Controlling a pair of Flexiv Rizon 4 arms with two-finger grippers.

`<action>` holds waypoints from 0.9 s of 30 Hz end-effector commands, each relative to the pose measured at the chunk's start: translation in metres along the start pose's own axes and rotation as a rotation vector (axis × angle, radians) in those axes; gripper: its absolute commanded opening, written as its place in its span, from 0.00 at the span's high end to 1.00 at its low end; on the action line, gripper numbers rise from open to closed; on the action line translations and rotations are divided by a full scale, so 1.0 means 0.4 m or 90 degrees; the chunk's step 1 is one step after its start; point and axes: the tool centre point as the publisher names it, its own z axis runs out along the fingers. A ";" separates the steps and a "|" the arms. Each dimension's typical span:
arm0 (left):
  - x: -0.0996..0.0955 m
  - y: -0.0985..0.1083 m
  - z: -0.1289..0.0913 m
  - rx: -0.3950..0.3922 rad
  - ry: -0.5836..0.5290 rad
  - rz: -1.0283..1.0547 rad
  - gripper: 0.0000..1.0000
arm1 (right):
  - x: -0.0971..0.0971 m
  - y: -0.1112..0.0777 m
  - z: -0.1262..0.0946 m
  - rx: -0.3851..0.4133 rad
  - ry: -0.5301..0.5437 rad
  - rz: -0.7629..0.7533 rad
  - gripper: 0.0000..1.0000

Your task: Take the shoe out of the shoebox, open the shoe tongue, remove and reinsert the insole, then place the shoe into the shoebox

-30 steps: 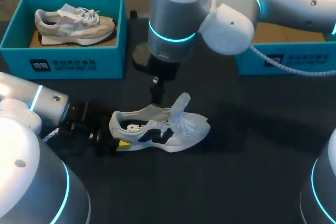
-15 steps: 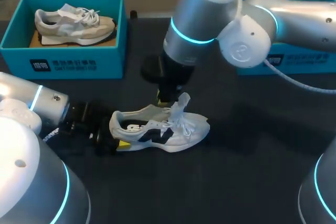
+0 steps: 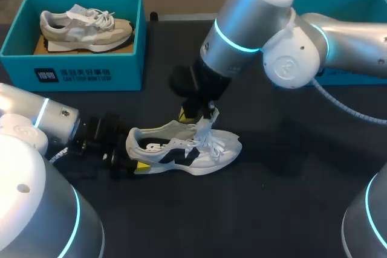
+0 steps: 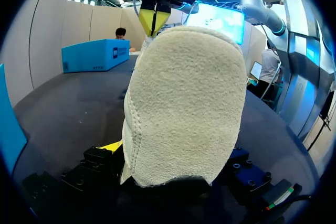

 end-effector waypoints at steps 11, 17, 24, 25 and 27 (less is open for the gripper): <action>0.000 0.014 0.019 -0.002 0.000 -0.001 1.00 | 0.018 0.080 0.094 0.072 -0.037 0.006 1.00; 0.000 0.014 0.019 -0.002 0.000 -0.001 1.00 | 0.010 0.070 0.129 0.091 -0.043 0.010 1.00; 0.000 0.014 0.019 -0.002 0.000 -0.001 1.00 | 0.023 0.047 0.151 0.103 -0.024 0.019 1.00; 0.000 0.014 0.019 -0.002 0.000 -0.001 1.00 | 0.027 0.044 0.150 0.104 -0.021 0.021 1.00; 0.000 0.014 0.019 -0.002 0.000 -0.001 1.00 | 0.034 0.039 0.152 0.104 -0.012 0.025 1.00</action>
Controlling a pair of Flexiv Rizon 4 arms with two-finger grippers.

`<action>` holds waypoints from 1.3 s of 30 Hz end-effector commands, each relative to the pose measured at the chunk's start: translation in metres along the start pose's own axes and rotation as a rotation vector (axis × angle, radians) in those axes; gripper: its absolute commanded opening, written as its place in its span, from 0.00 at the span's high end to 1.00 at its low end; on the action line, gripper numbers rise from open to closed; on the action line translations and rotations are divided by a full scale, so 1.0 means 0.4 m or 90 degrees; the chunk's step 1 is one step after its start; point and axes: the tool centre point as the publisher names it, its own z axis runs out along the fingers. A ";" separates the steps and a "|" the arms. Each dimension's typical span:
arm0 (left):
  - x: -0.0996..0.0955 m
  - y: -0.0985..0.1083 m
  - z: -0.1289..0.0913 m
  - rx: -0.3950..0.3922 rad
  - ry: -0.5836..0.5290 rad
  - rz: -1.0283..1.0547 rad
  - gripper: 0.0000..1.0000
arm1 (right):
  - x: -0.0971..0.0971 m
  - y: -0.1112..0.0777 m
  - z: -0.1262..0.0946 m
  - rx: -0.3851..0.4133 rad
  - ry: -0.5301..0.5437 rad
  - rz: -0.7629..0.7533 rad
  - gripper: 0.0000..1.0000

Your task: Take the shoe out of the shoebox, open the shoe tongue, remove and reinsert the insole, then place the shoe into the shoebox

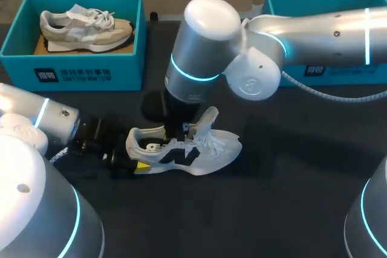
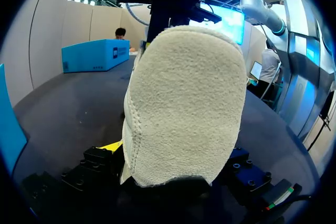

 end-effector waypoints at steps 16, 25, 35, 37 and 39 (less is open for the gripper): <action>0.000 0.014 0.019 -0.002 0.000 -0.001 1.00 | -0.001 -0.029 0.047 0.011 -0.024 0.028 0.73; 0.000 0.014 0.019 -0.002 0.000 -0.001 1.00 | -0.013 -0.025 0.066 0.010 -0.035 0.026 0.73; 0.000 0.014 0.019 -0.002 0.000 -0.001 1.00 | -0.028 -0.021 0.067 0.012 -0.043 0.019 0.67; 0.000 0.014 0.019 -0.002 0.000 -0.001 1.00 | -0.032 -0.021 0.075 0.011 -0.039 0.017 0.66; 0.000 0.014 0.019 -0.002 0.000 -0.001 1.00 | -0.034 -0.024 0.083 0.010 -0.034 0.017 0.65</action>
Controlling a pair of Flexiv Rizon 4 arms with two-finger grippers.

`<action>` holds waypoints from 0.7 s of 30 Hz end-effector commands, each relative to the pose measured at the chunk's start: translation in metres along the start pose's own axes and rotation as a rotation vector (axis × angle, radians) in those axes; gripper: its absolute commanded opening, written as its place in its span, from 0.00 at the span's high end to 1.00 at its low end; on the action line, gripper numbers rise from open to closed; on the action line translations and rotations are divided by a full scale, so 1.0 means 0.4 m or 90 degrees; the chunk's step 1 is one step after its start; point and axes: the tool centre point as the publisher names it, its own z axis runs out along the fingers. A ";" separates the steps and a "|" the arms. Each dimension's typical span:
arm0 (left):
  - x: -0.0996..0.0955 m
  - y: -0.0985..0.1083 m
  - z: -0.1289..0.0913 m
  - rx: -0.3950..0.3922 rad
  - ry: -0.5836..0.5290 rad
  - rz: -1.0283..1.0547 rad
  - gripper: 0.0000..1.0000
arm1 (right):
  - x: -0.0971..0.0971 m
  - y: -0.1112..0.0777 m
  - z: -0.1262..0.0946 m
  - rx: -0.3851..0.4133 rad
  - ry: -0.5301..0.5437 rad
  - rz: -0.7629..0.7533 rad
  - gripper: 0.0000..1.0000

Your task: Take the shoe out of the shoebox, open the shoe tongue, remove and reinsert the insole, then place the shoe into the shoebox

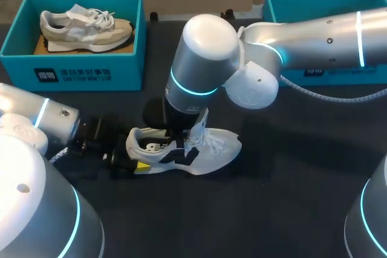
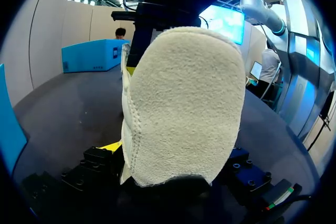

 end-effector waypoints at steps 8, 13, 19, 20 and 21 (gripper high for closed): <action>0.000 0.014 0.019 -0.002 0.000 0.000 1.00 | -0.001 -0.008 0.070 -0.016 0.049 0.004 0.66; 0.000 0.014 0.019 -0.002 0.000 0.000 1.00 | 0.020 -0.013 0.097 -0.029 0.071 0.013 0.95; 0.000 0.014 0.019 -0.002 0.000 0.000 1.00 | 0.043 -0.022 0.111 -0.042 0.081 0.030 1.00; 0.000 0.014 0.019 -0.002 0.000 0.000 1.00 | 0.045 -0.023 0.111 -0.043 0.082 0.031 1.00; 0.000 0.014 0.019 -0.002 0.000 0.000 1.00 | 0.048 -0.025 0.106 -0.046 0.082 0.034 1.00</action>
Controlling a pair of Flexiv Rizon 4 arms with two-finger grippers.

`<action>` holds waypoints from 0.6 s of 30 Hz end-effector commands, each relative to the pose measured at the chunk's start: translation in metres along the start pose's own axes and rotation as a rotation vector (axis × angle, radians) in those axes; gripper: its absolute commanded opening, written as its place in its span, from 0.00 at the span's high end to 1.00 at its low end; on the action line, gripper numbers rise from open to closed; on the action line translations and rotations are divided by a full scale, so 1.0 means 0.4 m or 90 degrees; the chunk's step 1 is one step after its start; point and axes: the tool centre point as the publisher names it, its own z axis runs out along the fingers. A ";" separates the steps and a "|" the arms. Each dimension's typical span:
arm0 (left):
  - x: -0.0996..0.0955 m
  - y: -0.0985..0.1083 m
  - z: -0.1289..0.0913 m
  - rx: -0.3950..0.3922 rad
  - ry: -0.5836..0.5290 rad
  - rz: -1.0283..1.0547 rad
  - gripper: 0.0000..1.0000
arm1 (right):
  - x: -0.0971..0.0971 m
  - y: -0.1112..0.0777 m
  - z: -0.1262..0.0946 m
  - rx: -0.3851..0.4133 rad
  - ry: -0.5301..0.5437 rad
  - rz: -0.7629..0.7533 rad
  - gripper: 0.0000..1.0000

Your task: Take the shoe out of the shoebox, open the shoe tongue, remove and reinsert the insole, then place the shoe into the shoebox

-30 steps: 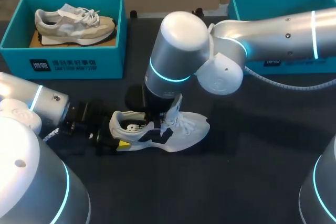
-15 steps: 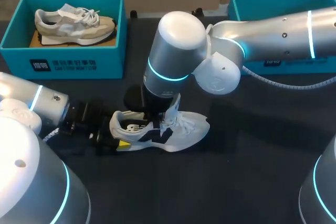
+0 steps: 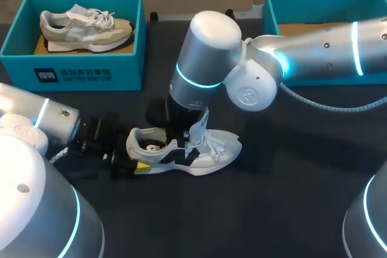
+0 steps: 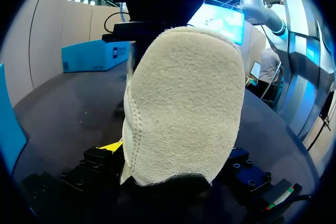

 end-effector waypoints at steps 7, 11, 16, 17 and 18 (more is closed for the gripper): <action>0.000 0.012 0.018 -0.001 0.000 0.000 1.00 | 0.032 -0.027 -0.004 -0.041 -0.022 0.004 1.00; 0.000 0.012 0.018 -0.001 0.000 0.000 1.00 | 0.029 -0.025 -0.046 -0.049 -0.034 -0.007 1.00; 0.000 0.012 0.018 -0.001 0.000 0.000 1.00 | 0.020 -0.021 -0.083 -0.068 -0.050 -0.028 1.00; 0.000 0.012 0.018 -0.001 0.000 0.000 1.00 | 0.018 -0.020 -0.089 -0.068 -0.050 -0.031 1.00; 0.000 0.012 0.018 -0.001 0.000 0.000 1.00 | 0.016 -0.018 -0.095 -0.067 -0.049 -0.035 1.00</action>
